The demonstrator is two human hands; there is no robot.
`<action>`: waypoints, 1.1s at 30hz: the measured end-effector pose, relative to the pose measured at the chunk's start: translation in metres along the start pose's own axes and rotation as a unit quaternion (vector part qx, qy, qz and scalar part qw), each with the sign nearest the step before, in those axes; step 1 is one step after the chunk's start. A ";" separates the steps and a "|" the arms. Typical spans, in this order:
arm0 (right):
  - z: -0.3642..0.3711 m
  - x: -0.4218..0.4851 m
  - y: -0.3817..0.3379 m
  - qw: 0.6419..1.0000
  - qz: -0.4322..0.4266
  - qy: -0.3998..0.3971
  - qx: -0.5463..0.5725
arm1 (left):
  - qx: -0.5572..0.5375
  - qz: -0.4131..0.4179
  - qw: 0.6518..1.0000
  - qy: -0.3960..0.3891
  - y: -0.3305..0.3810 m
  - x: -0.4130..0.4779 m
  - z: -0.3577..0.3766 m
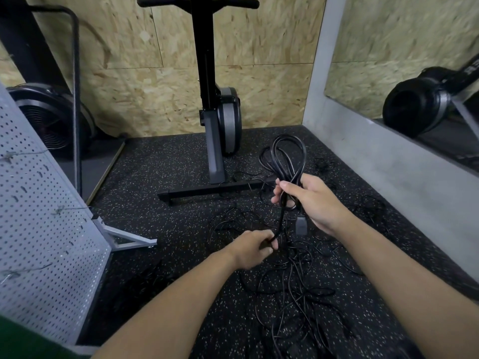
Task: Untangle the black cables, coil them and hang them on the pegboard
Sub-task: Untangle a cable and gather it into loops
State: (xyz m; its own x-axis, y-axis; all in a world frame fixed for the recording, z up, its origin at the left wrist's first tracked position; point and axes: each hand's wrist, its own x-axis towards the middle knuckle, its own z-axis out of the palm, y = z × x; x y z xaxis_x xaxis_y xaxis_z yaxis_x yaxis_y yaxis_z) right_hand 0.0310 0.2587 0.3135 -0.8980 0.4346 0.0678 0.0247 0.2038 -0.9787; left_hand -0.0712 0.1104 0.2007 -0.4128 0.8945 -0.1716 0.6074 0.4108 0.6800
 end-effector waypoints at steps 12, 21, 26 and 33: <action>-0.029 0.000 -0.005 0.957 0.025 0.118 -0.265 | 0.040 0.063 0.981 0.180 0.002 -0.009 -0.044; -0.022 -0.001 -0.008 0.954 0.018 -0.009 -0.300 | 0.064 0.214 0.882 0.415 0.066 -0.020 -0.094; -0.007 -0.012 -0.010 0.955 0.071 -0.087 -0.275 | 0.050 0.202 0.892 0.402 0.056 -0.021 -0.089; 0.007 -0.010 0.003 0.878 0.007 -0.126 -0.462 | 0.037 0.181 0.883 0.431 0.062 -0.019 -0.084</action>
State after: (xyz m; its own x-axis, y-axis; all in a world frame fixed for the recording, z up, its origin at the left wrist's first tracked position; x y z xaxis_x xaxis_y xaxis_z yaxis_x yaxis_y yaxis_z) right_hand 0.0373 0.2489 0.3087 -0.9605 0.2587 -0.1025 0.2779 0.8749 -0.3965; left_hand -0.0823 0.1037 0.3056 -0.5268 0.5159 0.6755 0.8349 0.1648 0.5252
